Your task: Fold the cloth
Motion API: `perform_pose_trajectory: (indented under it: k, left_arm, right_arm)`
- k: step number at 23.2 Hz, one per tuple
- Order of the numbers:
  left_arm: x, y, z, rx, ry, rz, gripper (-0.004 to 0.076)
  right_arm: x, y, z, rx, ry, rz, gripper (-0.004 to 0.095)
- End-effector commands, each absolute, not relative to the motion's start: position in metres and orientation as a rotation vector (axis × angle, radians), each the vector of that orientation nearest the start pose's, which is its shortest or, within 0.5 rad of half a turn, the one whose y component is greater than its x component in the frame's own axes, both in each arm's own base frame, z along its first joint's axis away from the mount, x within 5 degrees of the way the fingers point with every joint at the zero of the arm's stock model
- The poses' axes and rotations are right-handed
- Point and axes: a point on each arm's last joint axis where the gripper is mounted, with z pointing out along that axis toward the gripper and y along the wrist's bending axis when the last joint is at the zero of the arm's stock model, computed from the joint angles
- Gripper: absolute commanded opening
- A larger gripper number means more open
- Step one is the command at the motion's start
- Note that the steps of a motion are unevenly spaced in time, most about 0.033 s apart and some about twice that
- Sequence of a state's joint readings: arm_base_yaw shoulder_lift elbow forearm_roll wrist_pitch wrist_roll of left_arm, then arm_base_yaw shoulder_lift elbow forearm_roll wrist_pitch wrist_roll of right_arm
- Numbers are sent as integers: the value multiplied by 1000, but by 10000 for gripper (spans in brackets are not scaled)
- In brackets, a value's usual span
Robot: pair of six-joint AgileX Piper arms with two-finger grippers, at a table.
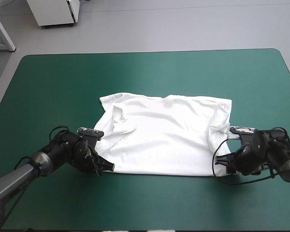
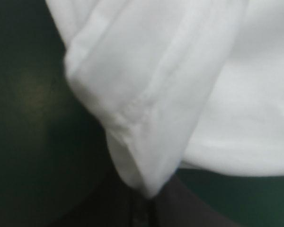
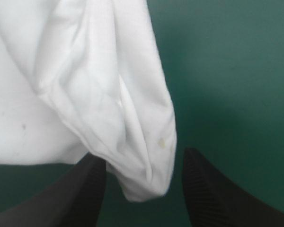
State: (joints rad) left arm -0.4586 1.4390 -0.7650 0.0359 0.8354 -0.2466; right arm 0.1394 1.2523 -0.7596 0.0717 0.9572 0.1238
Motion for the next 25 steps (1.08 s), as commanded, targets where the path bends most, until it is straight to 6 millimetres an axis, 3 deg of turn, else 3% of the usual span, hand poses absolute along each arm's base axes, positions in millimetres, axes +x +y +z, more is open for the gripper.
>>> perform_pose_trajectory:
  k: [1, 8, 10, 12, 13, 17, 25]
  left_arm:
    - [220, -99, 177, 422, 2937, 43, -9]
    - [221, -100, 178, 430, 2934, 43, -9]
    - [222, -100, 180, 430, 2928, 40, -9]
    - [223, -101, 182, 443, 2927, 44, -9]
    - [224, -101, 184, 450, 2931, 49, -9]
    - [231, -104, 216, 477, 2912, 61, -9]
    - [262, -117, 325, 498, 2556, -29, -9]
  right_arm:
    - [218, 36, 228, 4, 2939, 125, 476]
    - [228, 37, 200, 9, 3023, 96, 360]
    - [228, 37, 200, 18, 3026, 108, 234]
    - [224, 38, 204, 33, 3027, 123, -13]
    - [223, 37, 207, 36, 3027, 124, -8]
    - [217, 37, 241, 66, 2958, 146, -19]
    - [240, 40, 331, 47, 2625, 196, -19]
